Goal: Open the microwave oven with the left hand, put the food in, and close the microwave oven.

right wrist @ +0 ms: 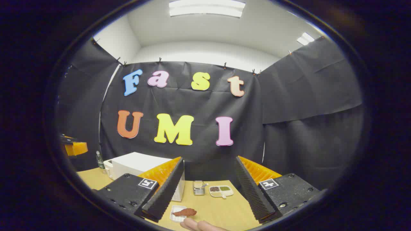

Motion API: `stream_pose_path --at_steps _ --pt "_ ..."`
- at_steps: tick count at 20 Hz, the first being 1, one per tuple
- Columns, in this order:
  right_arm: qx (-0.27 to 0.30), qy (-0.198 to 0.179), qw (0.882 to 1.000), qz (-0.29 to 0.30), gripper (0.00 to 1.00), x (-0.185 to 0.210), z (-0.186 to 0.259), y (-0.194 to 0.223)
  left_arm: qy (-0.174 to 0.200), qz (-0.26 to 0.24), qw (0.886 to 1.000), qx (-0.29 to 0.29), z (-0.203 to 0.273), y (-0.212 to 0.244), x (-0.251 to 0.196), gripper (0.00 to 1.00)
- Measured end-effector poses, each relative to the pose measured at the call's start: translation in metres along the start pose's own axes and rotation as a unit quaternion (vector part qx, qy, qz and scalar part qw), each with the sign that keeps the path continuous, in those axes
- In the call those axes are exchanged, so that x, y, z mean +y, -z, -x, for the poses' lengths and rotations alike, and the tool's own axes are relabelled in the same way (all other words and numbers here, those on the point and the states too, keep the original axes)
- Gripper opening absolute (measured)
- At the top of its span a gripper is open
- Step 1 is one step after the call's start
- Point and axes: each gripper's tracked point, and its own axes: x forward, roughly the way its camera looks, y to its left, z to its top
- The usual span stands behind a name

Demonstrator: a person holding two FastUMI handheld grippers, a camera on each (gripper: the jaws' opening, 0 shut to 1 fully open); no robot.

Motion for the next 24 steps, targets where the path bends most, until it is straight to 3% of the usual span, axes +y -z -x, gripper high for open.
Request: stream_pose_path --at_steps 1,3,5,6,8,9,15,16,24 --pt "0.004 0.0 1.0 -0.001 1.0 -0.002 -0.001 0.002 0.005 -0.006 1.0 0.0 0.0 0.001 -0.004 0.92" --pt "0.01 0.005 1.0 0.002 0.95 -0.009 -0.003 0.005 0.015 -0.01 1.0 0.0 0.001 0.003 -0.012 0.92" --pt "0.015 0.009 1.0 0.003 0.95 -0.015 -0.006 0.008 0.022 -0.009 1.0 0.0 0.002 0.003 -0.017 0.92" --pt "0.018 0.009 1.0 0.002 1.0 -0.017 -0.007 0.01 0.023 -0.009 1.0 0.0 0.003 0.003 -0.019 0.92" --pt "0.019 0.009 1.0 0.001 0.95 -0.02 -0.007 0.011 0.024 -0.009 1.0 0.0 0.002 0.002 -0.02 0.92" --pt "0.018 0.011 1.0 0.001 1.0 -0.022 -0.008 0.011 0.025 -0.009 1.0 -0.001 0.003 0.003 -0.021 0.92" --pt "0.02 0.013 1.0 0.001 1.0 -0.029 -0.008 0.016 0.023 -0.013 1.0 0.006 -0.001 0.008 -0.02 0.92" --pt "0.02 0.012 1.0 0.001 0.95 -0.03 -0.008 0.017 0.021 -0.012 1.0 0.006 -0.002 0.009 -0.019 0.92" --pt "0.023 0.009 1.0 -0.009 1.0 -0.037 -0.013 0.027 0.034 0.015 0.999 0.017 -0.033 0.019 -0.022 0.92"
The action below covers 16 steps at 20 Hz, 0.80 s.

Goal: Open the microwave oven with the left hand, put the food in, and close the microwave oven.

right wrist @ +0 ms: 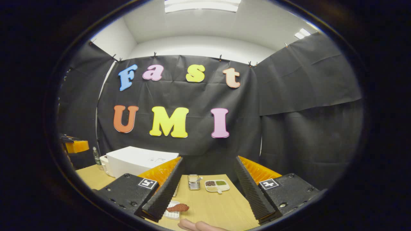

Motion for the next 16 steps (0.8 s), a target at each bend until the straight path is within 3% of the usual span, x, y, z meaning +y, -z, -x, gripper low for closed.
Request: stream_pose_path --at_steps 2,4,5,7,8,11,13,14,15,16 --pt "0.004 0.0 1.0 -0.004 0.95 -0.004 -0.004 0.006 -0.006 0.002 1.0 0.01 -0.017 0.006 0.007 0.92" --pt "0.01 0.001 1.0 -0.007 1.0 -0.009 -0.008 0.013 -0.012 0.007 1.0 0.022 -0.038 0.013 0.012 0.92" --pt "0.014 0.001 1.0 -0.009 0.95 -0.011 -0.01 0.017 -0.016 0.01 0.999 0.029 -0.049 0.018 0.016 0.92" --pt "0.022 0.002 1.0 -0.013 0.95 -0.017 -0.016 0.025 -0.023 0.015 0.999 0.043 -0.074 0.027 0.022 0.92" --pt "0.028 0.0 0.999 -0.015 1.0 -0.019 -0.018 0.031 -0.026 0.015 0.998 0.052 -0.088 0.035 0.025 0.92" --pt "0.043 -0.009 0.999 -0.02 0.95 -0.02 -0.027 0.043 -0.029 0.019 0.996 0.083 -0.129 0.057 0.027 0.92" --pt "0.049 -0.013 0.999 -0.02 0.95 -0.022 -0.031 0.05 -0.021 0.024 0.995 0.093 -0.153 0.069 0.017 0.92" --pt "0.051 -0.014 0.998 -0.019 1.0 -0.023 -0.033 0.054 -0.018 0.025 0.995 0.099 -0.162 0.077 0.013 0.92" --pt "0.054 -0.015 0.998 -0.018 0.95 -0.024 -0.036 0.058 -0.012 0.028 0.994 0.103 -0.17 0.084 0.006 0.92" --pt "0.058 -0.015 0.998 -0.016 1.0 -0.025 -0.039 0.063 -0.004 0.033 0.994 0.107 -0.175 0.091 -0.003 0.92"
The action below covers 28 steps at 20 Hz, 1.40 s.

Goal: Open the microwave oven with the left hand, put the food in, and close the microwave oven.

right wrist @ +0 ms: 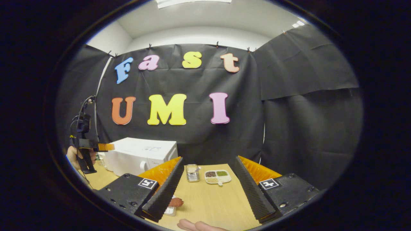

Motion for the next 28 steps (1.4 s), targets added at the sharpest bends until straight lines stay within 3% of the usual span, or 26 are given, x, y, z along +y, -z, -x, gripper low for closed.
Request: stream_pose_path --at_steps 5,6,7,8,16,18,19,20,22,23,24,25,26,27,28 --pt "0.015 -0.002 1.0 0.0 0.95 -0.005 -0.01 0.014 0.035 -0.018 0.999 0.031 -0.019 0.035 -0.043 0.92" --pt "0.015 -0.002 1.0 -0.002 1.0 -0.006 -0.011 0.014 0.045 -0.018 0.998 0.036 -0.021 0.042 -0.054 0.92" --pt "0.014 -0.003 1.0 -0.002 0.96 -0.006 -0.011 0.014 0.052 -0.017 0.998 0.041 -0.023 0.047 -0.062 0.92" --pt "0.011 -0.004 1.0 -0.001 1.0 -0.006 -0.01 0.014 0.055 -0.018 0.997 0.045 -0.026 0.054 -0.068 0.92" --pt "0.008 -0.002 1.0 0.015 1.0 -0.014 -0.012 0.019 0.072 -0.034 0.994 0.073 -0.055 0.103 -0.098 0.89" --pt "0.013 -0.003 1.0 0.015 0.95 -0.015 -0.015 0.023 0.09 -0.03 0.993 0.076 -0.062 0.11 -0.108 0.8" --pt "0.015 -0.003 1.0 0.016 0.95 -0.015 -0.015 0.024 0.088 -0.034 0.993 0.072 -0.067 0.111 -0.107 0.71" --pt "0.016 -0.005 1.0 0.016 1.0 -0.016 -0.017 0.025 0.086 -0.04 0.993 0.07 -0.07 0.114 -0.106 0.69" --pt "0.017 -0.004 1.0 0.012 0.96 -0.018 -0.02 0.029 0.091 -0.053 0.992 0.071 -0.077 0.122 -0.111 0.59" --pt "0.019 -0.003 1.0 0.009 1.0 -0.02 -0.02 0.032 0.091 -0.059 0.991 0.073 -0.08 0.127 -0.112 0.48" --pt "0.021 -0.003 1.0 0.005 1.0 -0.021 -0.019 0.036 0.086 -0.071 0.991 0.075 -0.083 0.132 -0.11 0.46" --pt "0.022 -0.003 1.0 0.0 0.96 -0.022 -0.019 0.038 0.076 -0.089 0.991 0.065 -0.085 0.133 -0.108 0.61" --pt "0.023 -0.003 1.0 -0.002 1.0 -0.025 -0.02 0.041 0.073 -0.102 0.99 0.06 -0.091 0.134 -0.106 0.55" --pt "0.025 0.0 1.0 -0.003 1.0 -0.028 -0.021 0.045 0.061 -0.109 0.991 0.054 -0.092 0.133 -0.102 0.37" --pt "0.028 0.004 1.0 -0.004 1.0 -0.032 -0.022 0.049 0.056 -0.109 0.991 0.049 -0.095 0.133 -0.102 0.46"
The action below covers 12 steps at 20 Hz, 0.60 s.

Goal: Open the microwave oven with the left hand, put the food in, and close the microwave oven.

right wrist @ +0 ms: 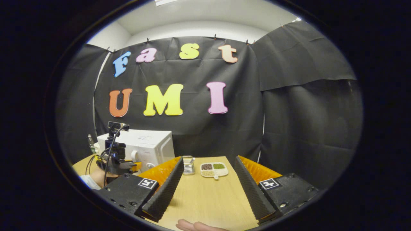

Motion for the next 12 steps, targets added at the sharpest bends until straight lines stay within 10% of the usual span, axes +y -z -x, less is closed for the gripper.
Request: stream_pose_path --at_steps 1,3,5,12 --pt "0.003 0.002 1.0 -0.002 1.0 -0.003 -0.001 0.003 -0.005 0.005 1.0 -0.001 0.003 -0.001 0.001 0.31" --pt "0.007 0.006 1.0 -0.003 1.0 -0.007 -0.001 0.007 -0.007 0.021 1.0 -0.013 0.0 -0.001 0.003 0.37" --pt "0.006 0.011 1.0 -0.006 1.0 -0.012 0.002 0.007 -0.011 0.033 0.999 -0.014 0.001 0.0 0.001 0.03" --pt "0.013 0.013 1.0 -0.009 1.0 -0.013 0.012 0.014 -0.013 0.031 0.999 -0.043 0.018 0.005 0.002 0.07"
